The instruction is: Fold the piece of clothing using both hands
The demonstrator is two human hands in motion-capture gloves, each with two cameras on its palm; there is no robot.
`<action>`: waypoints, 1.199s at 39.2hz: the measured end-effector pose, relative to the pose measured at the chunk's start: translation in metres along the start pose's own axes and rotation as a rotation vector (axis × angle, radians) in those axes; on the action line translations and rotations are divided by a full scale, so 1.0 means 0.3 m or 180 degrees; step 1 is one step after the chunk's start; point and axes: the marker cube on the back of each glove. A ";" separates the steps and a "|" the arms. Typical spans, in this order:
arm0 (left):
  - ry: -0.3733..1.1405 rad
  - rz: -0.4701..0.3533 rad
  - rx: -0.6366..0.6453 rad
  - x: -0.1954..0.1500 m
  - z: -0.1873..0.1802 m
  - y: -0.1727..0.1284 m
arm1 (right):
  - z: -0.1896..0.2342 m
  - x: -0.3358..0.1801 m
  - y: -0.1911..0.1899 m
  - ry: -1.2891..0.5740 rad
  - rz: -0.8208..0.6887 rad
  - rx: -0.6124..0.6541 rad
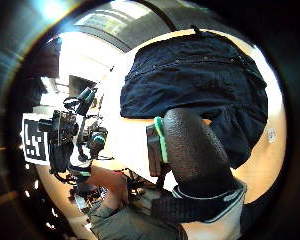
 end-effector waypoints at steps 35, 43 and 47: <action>0.0194 0.0067 0.0529 0.036 0.041 -0.050 | 0.015 0.124 0.033 -0.0100 0.0061 -0.0101; 0.0277 -0.0029 0.0401 0.049 0.128 -0.082 | 0.140 0.217 -0.012 -0.0023 0.0269 -0.0379; 0.0229 -0.0021 0.0197 0.047 0.188 -0.101 | 0.152 0.227 -0.002 -0.0067 0.0248 -0.0466</action>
